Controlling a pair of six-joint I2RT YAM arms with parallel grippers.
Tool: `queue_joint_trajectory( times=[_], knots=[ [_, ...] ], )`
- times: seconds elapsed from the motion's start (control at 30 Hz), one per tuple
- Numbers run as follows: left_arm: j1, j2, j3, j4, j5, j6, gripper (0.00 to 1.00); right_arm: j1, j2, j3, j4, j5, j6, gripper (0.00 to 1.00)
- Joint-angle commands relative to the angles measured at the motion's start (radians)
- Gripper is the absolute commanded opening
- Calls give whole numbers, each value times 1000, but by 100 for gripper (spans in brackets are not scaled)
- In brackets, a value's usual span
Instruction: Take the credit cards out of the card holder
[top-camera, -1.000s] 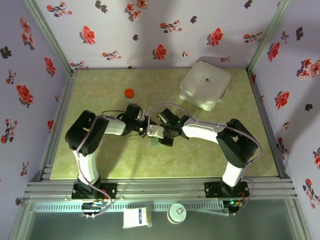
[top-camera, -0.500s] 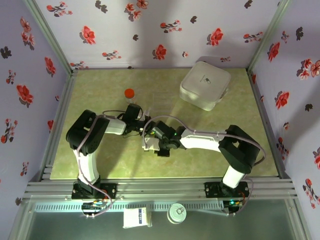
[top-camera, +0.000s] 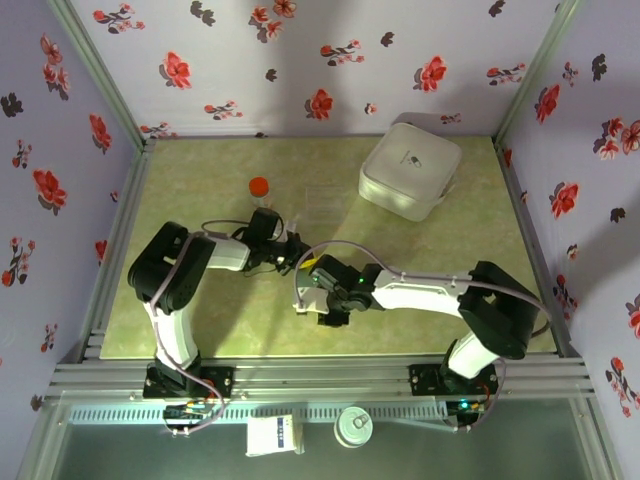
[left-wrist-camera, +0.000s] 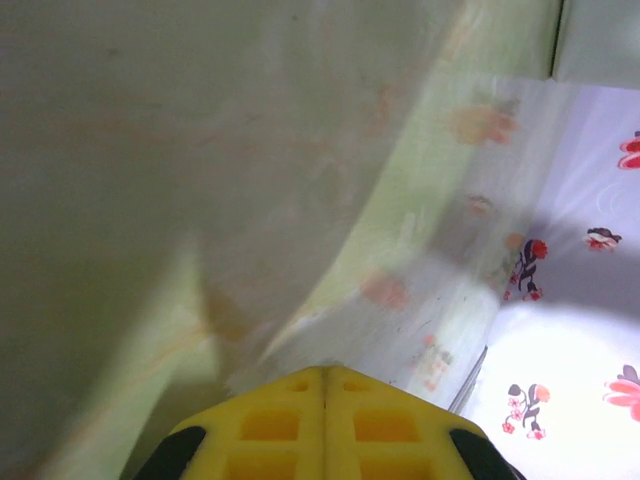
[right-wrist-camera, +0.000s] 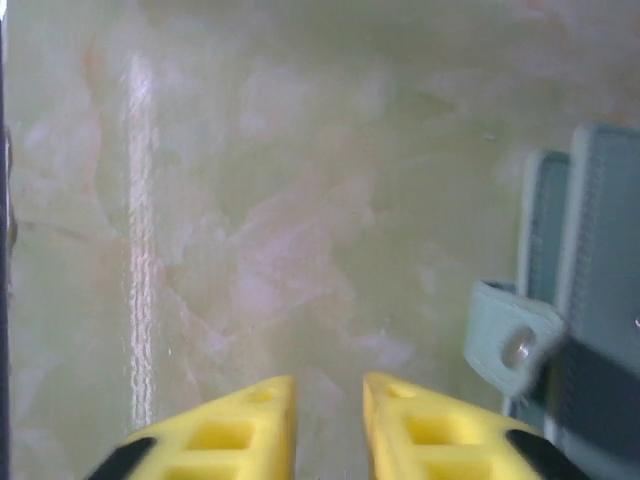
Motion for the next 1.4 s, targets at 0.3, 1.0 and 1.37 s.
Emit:
queue_joint_trajectory(
  times=[0.3,1.0,1.37],
  knots=[
    [31,-109,-75,-261,-138,81,0,-36,-171,-115,191,147,724,52],
    [74,-268,-64,-419,-151,202,23,-83,60,-22,84,179,1399,27],
    [74,-272,-176,-277,-29,154,27,-155,221,195,49,147,1305,27]
  ],
)
